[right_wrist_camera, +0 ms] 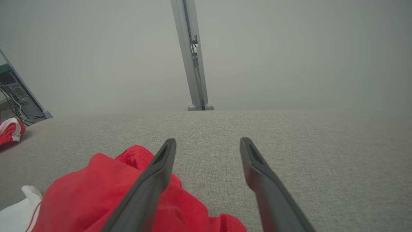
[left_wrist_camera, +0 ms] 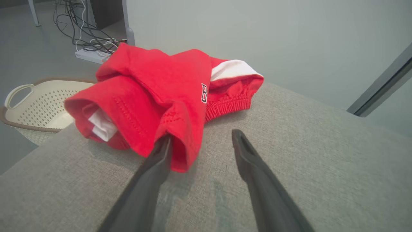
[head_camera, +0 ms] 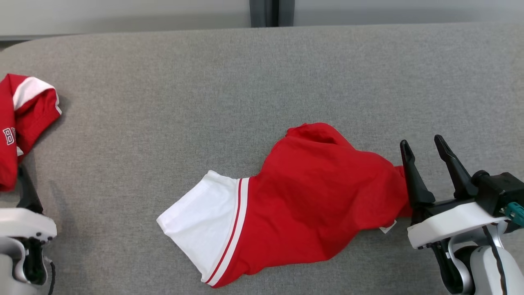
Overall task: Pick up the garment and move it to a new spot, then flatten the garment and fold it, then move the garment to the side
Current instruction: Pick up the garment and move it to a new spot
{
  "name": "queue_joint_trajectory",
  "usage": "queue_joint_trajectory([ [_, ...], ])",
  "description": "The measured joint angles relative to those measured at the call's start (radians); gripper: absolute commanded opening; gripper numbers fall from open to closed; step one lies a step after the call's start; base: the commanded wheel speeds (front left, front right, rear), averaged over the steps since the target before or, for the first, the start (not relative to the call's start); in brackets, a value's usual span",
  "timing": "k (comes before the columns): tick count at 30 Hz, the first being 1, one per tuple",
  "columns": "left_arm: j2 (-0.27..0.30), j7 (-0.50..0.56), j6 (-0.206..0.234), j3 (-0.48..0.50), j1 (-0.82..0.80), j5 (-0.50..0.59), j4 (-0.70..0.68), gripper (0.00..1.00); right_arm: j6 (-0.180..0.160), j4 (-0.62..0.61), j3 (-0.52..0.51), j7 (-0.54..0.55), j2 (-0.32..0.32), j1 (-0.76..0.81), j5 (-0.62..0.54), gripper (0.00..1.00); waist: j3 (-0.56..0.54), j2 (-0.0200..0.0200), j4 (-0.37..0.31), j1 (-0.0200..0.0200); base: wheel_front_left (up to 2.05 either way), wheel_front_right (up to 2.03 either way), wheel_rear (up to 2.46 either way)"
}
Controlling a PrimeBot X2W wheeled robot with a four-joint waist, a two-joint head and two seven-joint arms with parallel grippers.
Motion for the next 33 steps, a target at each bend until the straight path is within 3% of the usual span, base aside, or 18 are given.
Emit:
queue_joint_trajectory([
  [10,-0.091,0.0,0.048,0.118,0.285,0.12,-0.491,1.0,0.001,0.021,-0.081,-0.031,-0.001,0.023,0.009,1.0,-0.094,0.0,0.006,0.0,0.0,0.0,0.0],
  [15,-0.117,0.008,0.074,0.077,0.349,0.178,-0.721,1.0,0.001,0.018,-0.098,-0.025,0.0,0.032,-0.008,1.0,-0.118,0.0,0.017,0.0,0.0,0.0,0.0],
  [20,-0.126,0.091,0.085,-0.025,0.366,0.242,-0.918,1.0,0.001,0.021,-0.095,-0.022,0.0,0.036,-0.014,1.0,-0.14,0.0,0.001,0.0,0.0,0.0,0.0],
  [26,-0.151,0.156,0.087,-0.115,0.39,0.276,-0.97,1.0,0.001,0.042,-0.079,-0.022,0.0,0.044,-0.015,1.0,-0.166,0.0,-0.04,0.0001,0.0,0.0,0.0],
  [33,-0.152,0.173,0.086,-0.141,0.431,0.283,-0.936,1.0,0.001,0.06,-0.069,-0.021,0.0,0.077,-0.025,1.0,-0.218,0.0,-0.081,0.0,0.0,0.0,0.0],
])
